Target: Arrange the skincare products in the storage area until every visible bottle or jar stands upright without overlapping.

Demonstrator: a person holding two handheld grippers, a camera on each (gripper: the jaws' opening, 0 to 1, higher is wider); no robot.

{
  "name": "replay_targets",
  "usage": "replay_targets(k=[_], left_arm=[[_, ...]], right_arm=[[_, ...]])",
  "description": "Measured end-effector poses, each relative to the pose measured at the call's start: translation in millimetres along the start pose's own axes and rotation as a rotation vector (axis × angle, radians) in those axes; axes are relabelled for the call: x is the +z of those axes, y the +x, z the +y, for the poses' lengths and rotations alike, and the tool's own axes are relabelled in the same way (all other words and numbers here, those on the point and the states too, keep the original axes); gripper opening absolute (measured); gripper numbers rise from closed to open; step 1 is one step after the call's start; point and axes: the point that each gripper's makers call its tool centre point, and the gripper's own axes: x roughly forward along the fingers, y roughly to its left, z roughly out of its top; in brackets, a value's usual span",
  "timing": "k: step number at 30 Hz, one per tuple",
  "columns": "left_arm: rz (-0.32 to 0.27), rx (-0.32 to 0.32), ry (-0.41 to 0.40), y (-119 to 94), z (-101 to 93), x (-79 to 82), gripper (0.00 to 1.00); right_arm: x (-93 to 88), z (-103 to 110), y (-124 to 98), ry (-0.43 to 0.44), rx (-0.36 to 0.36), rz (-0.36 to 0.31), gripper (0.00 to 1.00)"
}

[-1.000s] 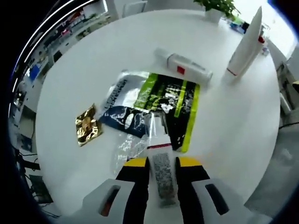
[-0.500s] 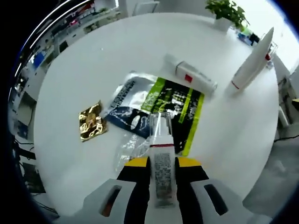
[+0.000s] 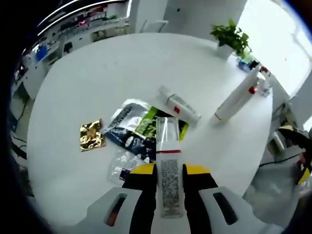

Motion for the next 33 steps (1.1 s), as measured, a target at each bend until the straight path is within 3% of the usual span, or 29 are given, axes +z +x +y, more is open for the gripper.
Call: replay_targets(k=[7, 10, 14, 16, 22, 26, 33], left_arm=[[-0.050, -0.095, -0.051, -15, -28.2, 7.6, 0.16], [-0.094, -0.170, -0.071, -22, -47.1, 13.6, 0.16], [-0.146, -0.263, -0.053, -30, -74.3, 20.4, 0.17], [-0.178, -0.332, -0.007, -35, -94.6, 24.7, 0.17], [-0.254, -0.547, 0.116, -49, -168.9, 34.2, 0.17], [-0.314, -0.657, 0.116, -62, -206.1, 42.7, 0.17], [-0.345, -0.742, 0.108, -73, -230.5, 45.4, 0.17]], right_arm=[[15.8, 13, -4, 0.047, 0.075, -0.048, 0.81], [26.8, 13, -6, 0.066, 0.105, -0.084, 0.79], [43.6, 9, -13, 0.096, 0.142, -0.122, 0.72], [52.0, 6, -18, 0.083, 0.155, -0.123, 0.67], [74.1, 0, -23, 0.080, 0.195, -0.147, 0.65], [84.6, 6, -22, 0.114, 0.248, -0.160, 0.62], [106.7, 15, -25, 0.163, 0.332, -0.206, 0.55]])
